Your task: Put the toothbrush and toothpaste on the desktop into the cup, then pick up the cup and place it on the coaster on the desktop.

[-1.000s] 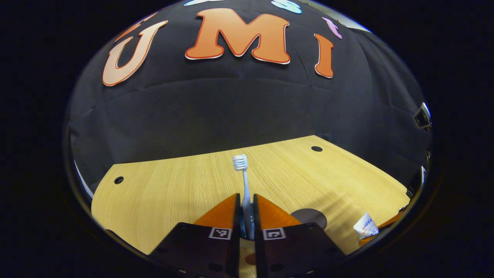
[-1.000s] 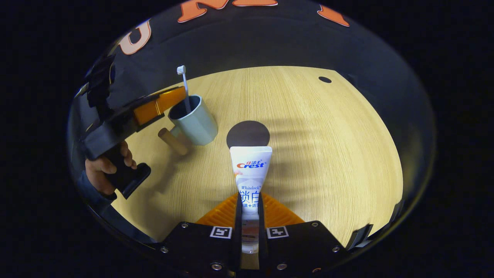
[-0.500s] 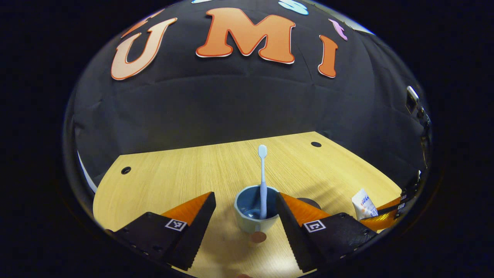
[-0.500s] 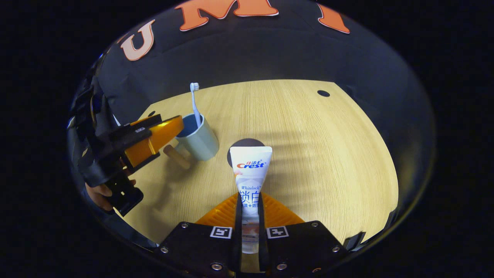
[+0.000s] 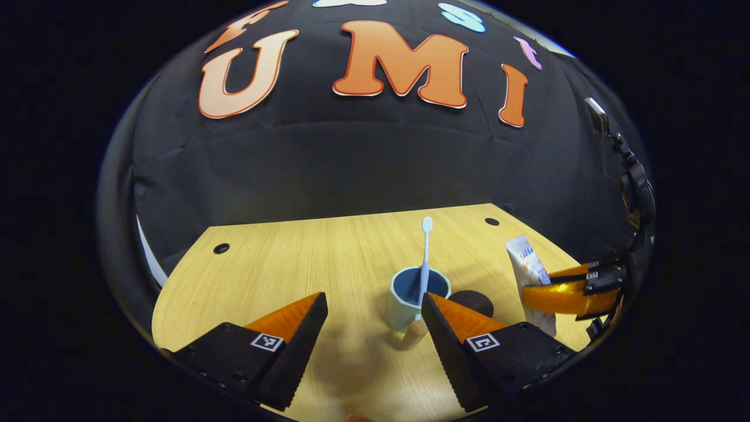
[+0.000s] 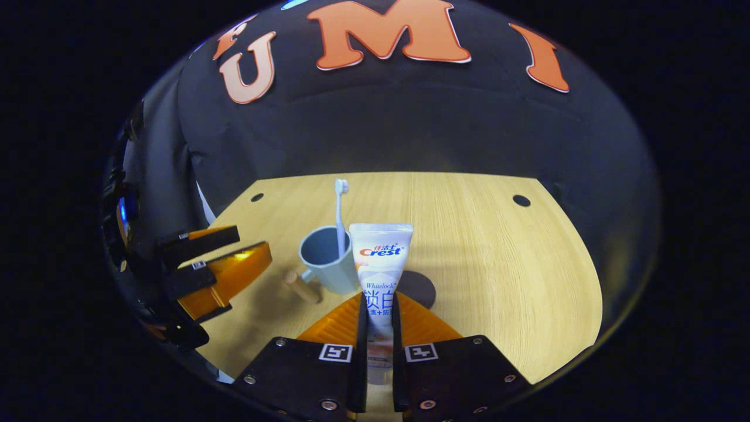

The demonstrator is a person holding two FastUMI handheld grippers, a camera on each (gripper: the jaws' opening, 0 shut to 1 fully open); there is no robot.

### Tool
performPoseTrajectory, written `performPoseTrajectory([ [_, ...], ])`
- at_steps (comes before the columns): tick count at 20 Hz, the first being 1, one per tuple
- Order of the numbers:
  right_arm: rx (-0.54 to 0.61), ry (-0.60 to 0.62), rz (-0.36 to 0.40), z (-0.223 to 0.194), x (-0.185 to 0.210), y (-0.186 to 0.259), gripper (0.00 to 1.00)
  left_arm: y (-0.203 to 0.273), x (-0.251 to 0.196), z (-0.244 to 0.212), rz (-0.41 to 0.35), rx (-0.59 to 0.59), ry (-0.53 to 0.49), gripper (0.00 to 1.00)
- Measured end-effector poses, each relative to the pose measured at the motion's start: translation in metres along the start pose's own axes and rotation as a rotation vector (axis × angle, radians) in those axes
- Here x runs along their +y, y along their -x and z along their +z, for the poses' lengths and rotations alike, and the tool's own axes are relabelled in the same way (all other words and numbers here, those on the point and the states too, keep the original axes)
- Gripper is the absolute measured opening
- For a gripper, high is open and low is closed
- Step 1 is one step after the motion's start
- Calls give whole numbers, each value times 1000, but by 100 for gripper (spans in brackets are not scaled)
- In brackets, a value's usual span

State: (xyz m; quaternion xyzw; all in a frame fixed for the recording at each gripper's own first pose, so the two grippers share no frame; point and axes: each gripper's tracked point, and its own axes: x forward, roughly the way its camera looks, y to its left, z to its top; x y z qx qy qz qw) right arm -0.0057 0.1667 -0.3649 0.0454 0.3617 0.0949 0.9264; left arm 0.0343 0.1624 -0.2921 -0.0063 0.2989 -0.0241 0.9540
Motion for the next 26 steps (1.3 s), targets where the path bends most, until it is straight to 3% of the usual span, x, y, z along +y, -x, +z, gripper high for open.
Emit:
performPoseTrajectory([
  [12,-320,54,159,93,59,-40,17,42,22,-37,53,83,34,97],
  [22,-449,115,239,112,93,-88,17,43,49,-57,95,132,44,97],
  [26,-432,131,222,101,90,-109,17,39,48,-59,86,145,44,97],
])
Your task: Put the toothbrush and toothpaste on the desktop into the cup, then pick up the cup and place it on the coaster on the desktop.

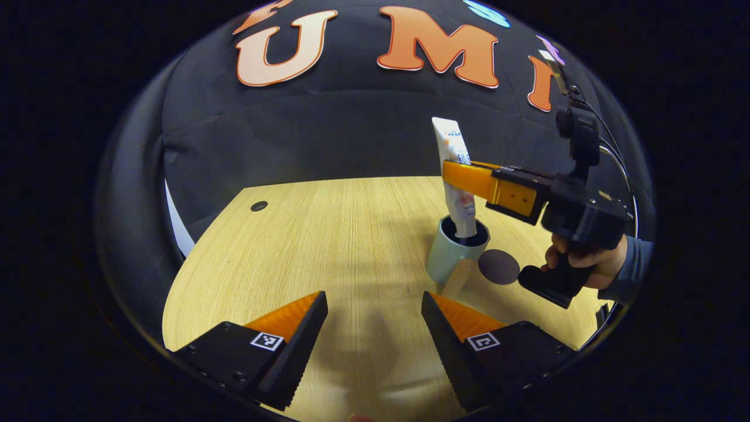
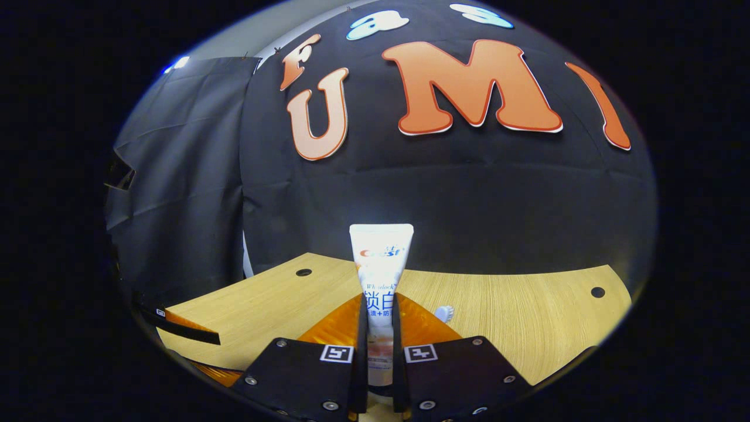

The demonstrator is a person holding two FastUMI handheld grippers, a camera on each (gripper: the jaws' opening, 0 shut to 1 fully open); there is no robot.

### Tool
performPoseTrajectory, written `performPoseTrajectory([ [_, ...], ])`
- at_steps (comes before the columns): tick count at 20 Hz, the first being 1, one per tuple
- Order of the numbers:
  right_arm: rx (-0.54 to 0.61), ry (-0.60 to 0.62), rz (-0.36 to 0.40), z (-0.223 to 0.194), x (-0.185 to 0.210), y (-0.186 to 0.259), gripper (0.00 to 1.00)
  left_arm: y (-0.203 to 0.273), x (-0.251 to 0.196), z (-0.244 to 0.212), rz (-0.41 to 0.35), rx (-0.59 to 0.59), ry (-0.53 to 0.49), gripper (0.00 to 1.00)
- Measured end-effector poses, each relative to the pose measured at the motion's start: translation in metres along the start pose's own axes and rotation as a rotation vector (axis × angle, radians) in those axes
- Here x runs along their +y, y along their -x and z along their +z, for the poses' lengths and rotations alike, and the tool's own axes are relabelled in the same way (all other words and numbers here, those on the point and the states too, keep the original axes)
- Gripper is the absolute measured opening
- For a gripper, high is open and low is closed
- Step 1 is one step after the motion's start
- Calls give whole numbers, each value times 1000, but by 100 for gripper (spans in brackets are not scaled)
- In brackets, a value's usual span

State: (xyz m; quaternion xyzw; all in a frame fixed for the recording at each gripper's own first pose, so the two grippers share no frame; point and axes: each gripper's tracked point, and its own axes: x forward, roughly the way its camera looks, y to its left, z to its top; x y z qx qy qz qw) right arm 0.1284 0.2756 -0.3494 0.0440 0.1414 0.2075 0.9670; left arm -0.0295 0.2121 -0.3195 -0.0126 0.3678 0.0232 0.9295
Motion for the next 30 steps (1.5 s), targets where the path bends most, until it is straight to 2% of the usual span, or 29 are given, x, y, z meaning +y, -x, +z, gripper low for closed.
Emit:
performPoseTrajectory([
  [5,119,-15,-22,-31,-2,3,26,-6,-6,-1,-19,3,8,98],
  [8,178,-27,-30,-36,-4,21,31,-7,-10,1,-31,-2,10,98],
  [10,143,-12,-28,-18,-3,36,36,-11,-14,6,-45,-13,0,98],
  [14,124,-10,-61,2,-13,65,37,-9,-31,14,-82,-33,-23,97],
  [16,140,-6,-71,4,-16,78,42,-13,-40,19,-110,-36,-44,97],
  [17,144,6,-85,5,-19,86,50,-13,-49,21,-125,-37,-54,97],
  [18,144,15,-96,7,-23,92,53,-16,-56,22,-139,-33,-63,97],
  [19,143,18,-107,11,-26,100,52,-19,-63,24,-153,-29,-70,97],
  [25,143,-20,-151,20,-40,135,88,-45,-88,24,-204,50,-89,97],
  [27,139,-30,-172,24,-48,145,92,-54,-91,22,-206,88,-92,97],
  [30,142,-52,-207,25,-60,160,93,-66,-98,19,-208,142,-105,97],
])
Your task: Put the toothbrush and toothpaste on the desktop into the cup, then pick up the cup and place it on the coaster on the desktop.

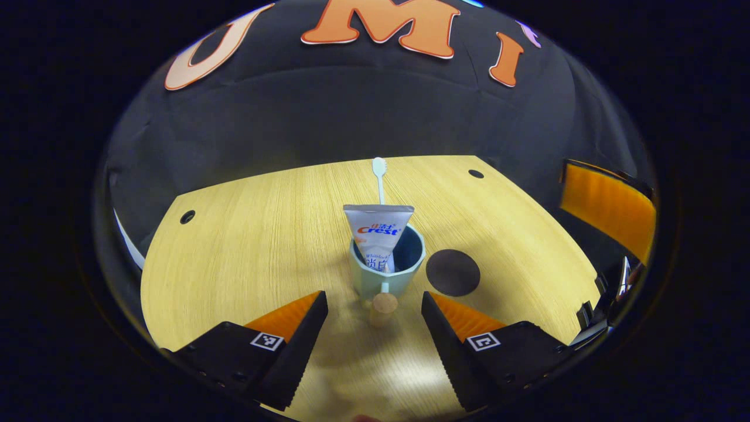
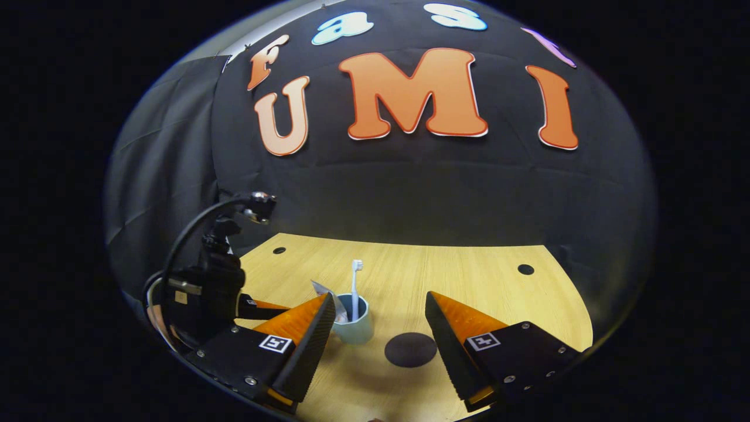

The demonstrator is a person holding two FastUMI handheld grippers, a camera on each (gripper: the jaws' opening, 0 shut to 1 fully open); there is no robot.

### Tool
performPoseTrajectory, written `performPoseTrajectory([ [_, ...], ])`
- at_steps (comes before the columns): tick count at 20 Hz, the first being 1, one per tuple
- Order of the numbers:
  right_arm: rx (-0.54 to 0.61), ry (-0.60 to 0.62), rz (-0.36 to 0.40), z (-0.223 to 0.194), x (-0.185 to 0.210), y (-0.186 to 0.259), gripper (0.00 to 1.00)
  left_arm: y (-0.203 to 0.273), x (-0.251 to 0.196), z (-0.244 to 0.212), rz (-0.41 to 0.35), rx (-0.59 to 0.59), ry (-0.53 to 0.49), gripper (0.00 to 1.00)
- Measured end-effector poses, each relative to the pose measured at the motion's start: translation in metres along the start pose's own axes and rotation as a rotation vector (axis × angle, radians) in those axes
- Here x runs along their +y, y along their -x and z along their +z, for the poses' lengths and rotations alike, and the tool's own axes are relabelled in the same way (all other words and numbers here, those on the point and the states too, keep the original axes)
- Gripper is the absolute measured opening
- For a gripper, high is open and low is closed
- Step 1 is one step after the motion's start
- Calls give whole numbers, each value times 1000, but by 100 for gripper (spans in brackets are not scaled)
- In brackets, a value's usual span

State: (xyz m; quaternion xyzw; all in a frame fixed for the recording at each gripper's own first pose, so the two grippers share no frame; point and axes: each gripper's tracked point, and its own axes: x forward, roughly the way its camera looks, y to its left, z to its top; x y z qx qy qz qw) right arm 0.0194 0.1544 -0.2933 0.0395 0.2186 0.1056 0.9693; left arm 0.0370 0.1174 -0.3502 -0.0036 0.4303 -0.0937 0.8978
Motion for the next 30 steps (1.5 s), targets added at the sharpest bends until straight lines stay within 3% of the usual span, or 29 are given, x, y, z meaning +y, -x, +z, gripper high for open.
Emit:
performPoseTrajectory([
  [11,45,-4,-69,-14,-39,40,93,-37,-3,-6,36,185,-29,97],
  [14,56,-27,-89,-23,-50,47,93,-43,-9,-8,24,218,-50,69],
  [16,64,-40,-98,-27,-54,52,93,-48,-5,-12,49,261,-69,57],
  [18,68,-49,-107,-31,-58,58,93,-48,-5,-7,64,262,-57,26],
  [23,73,-61,-135,-35,-67,67,93,-48,-10,8,62,267,-42,18],
  [30,77,-63,-148,-40,-70,79,93,-51,-23,51,49,220,-20,16],
])
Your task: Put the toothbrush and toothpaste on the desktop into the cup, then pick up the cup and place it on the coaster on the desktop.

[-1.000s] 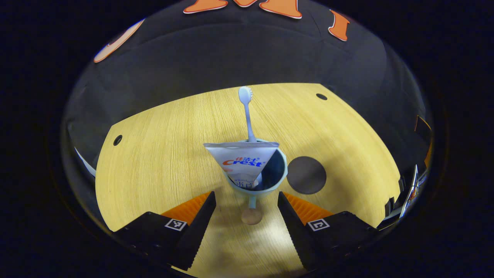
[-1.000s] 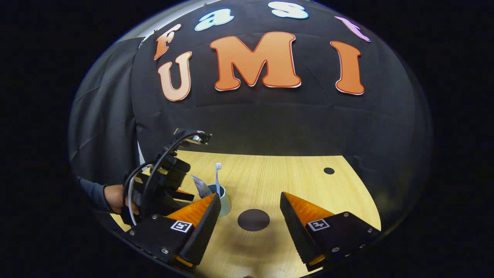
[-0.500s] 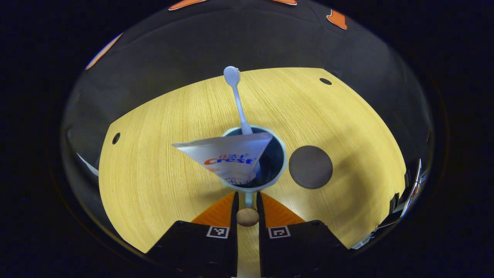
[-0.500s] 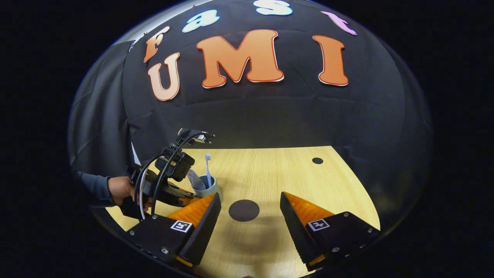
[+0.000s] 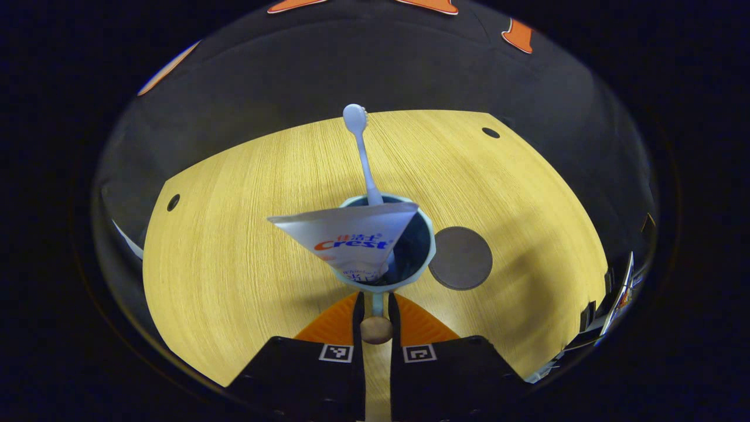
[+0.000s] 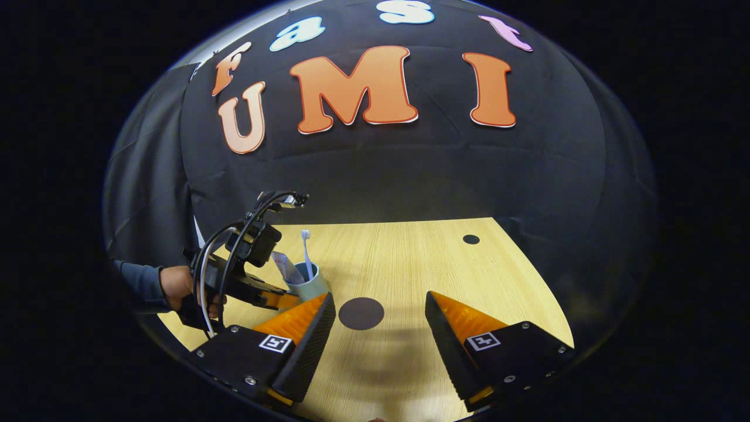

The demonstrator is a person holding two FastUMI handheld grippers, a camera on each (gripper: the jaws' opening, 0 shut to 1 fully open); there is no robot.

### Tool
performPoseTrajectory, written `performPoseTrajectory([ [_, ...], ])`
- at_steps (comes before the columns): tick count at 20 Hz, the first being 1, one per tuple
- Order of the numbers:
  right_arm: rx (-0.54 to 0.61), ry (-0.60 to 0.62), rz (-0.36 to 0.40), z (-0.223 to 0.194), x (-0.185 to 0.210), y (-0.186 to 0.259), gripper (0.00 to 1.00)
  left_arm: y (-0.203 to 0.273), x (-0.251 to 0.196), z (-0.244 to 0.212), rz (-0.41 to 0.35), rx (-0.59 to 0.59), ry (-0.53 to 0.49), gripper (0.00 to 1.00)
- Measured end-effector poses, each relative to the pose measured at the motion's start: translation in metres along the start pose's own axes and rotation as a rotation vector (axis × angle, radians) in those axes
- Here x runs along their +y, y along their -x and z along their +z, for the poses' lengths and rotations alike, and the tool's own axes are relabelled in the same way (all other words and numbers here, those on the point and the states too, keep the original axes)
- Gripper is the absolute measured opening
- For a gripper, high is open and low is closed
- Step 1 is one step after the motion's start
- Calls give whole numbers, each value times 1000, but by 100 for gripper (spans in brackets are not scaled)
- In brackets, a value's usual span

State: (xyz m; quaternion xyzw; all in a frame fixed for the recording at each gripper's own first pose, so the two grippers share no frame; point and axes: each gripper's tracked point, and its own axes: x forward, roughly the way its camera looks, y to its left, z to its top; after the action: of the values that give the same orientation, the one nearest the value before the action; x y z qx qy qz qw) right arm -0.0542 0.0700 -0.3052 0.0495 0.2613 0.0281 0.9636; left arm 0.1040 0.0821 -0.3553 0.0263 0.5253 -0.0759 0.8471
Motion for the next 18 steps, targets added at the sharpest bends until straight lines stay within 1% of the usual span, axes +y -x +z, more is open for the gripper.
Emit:
performPoseTrajectory([
  [4,2,2,3,-4,0,6,93,5,-8,41,9,-39,-28,16],
  [5,2,2,3,-3,0,7,93,35,0,5,5,-47,-30,16],
  [6,1,1,5,-3,-1,9,93,57,6,21,2,-54,-31,16],
  [7,2,2,7,-4,0,10,93,68,2,26,0,-61,-34,16],
  [8,3,4,7,-6,-1,12,93,69,-3,43,-3,-66,-37,16],
  [10,3,5,3,-7,-4,17,93,82,2,37,-11,-74,-44,16],
  [12,2,4,-7,-9,-7,21,93,65,-4,45,-20,-78,-58,16],
  [16,5,-11,-33,-15,-16,31,94,66,-13,50,-52,-77,-78,16],
  [17,5,-14,-39,-17,-17,34,94,41,-10,48,-63,-75,-80,16],
  [18,8,-16,-48,-18,-20,37,94,31,-8,45,-71,-71,-83,16],
])
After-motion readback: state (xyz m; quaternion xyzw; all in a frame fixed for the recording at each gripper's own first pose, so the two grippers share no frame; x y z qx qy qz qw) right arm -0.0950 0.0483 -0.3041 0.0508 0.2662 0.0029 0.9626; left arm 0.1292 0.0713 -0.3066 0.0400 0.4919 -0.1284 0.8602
